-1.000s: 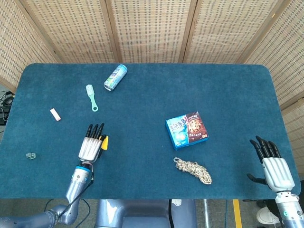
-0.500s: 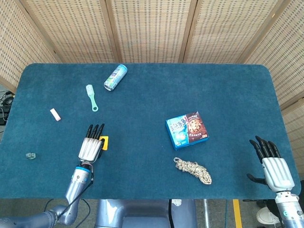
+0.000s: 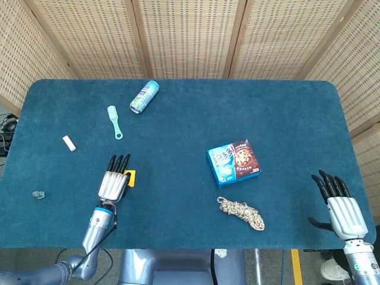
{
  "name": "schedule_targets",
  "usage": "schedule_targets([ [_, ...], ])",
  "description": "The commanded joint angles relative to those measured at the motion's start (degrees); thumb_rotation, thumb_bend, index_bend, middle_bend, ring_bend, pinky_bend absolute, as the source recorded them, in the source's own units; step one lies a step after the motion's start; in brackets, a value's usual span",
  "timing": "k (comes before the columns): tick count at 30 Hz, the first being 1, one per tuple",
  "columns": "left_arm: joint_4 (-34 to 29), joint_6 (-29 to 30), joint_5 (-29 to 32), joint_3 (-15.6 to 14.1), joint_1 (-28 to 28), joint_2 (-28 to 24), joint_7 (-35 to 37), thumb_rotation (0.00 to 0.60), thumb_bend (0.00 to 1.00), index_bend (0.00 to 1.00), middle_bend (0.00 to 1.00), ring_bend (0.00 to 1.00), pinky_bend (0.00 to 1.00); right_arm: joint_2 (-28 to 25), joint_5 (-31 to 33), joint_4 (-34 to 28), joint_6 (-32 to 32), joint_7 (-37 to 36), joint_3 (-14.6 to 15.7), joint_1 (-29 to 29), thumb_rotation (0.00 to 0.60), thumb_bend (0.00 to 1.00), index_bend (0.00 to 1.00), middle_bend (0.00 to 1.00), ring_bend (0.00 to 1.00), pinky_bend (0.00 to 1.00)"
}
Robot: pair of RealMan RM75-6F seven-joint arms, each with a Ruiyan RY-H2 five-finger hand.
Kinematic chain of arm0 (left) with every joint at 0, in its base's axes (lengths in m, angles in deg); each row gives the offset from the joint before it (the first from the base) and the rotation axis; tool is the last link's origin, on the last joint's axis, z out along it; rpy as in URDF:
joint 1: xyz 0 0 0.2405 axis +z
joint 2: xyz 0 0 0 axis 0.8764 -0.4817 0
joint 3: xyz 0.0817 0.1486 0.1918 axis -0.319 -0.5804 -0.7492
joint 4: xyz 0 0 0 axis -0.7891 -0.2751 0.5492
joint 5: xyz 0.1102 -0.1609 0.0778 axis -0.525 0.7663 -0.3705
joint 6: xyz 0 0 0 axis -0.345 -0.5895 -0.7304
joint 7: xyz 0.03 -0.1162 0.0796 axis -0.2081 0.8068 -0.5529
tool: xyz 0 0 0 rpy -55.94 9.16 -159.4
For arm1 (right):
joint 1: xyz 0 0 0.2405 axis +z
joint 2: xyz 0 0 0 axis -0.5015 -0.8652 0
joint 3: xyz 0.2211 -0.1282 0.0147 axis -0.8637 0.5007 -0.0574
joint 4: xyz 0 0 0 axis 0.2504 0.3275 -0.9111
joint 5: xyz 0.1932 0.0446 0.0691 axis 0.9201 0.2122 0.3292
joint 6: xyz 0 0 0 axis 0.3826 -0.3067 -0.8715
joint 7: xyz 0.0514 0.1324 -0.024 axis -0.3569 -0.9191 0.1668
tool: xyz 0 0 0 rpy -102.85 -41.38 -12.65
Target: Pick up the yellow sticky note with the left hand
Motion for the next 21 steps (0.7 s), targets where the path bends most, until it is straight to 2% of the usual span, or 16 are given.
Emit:
schedule_targets([
  [1,-0.03,-0.03,-0.03,0.0,-0.01,-0.05,-0.01,0.6,0.51,0.61,0.0,0.0,0.0,0.01,-0.03,0.02,0.01,0.0,0.01,0.0,0.6,0.01,0.0,0.0,0.0,0.0],
  [10,0.18,-0.45,0.08,0.47,-0.36,-0.19,0.56,0.6,0.58,0.61,0.0,0.0,0.0,0.02,-0.19,-0.01,0.06,0.12,0.08,0.01,0.6,0.01,0.0,0.0,0.0,0.0],
  [21,0.78,-1.91,1.21,3.02,-2.37,-0.45,1.44,0.6,0.62,0.61,0.0,0.0,0.0,0.44,0.41,0.37,-0.7,0.62,-0.07,0.37,0.6,0.01,0.0,0.0,0.0,0.0],
])
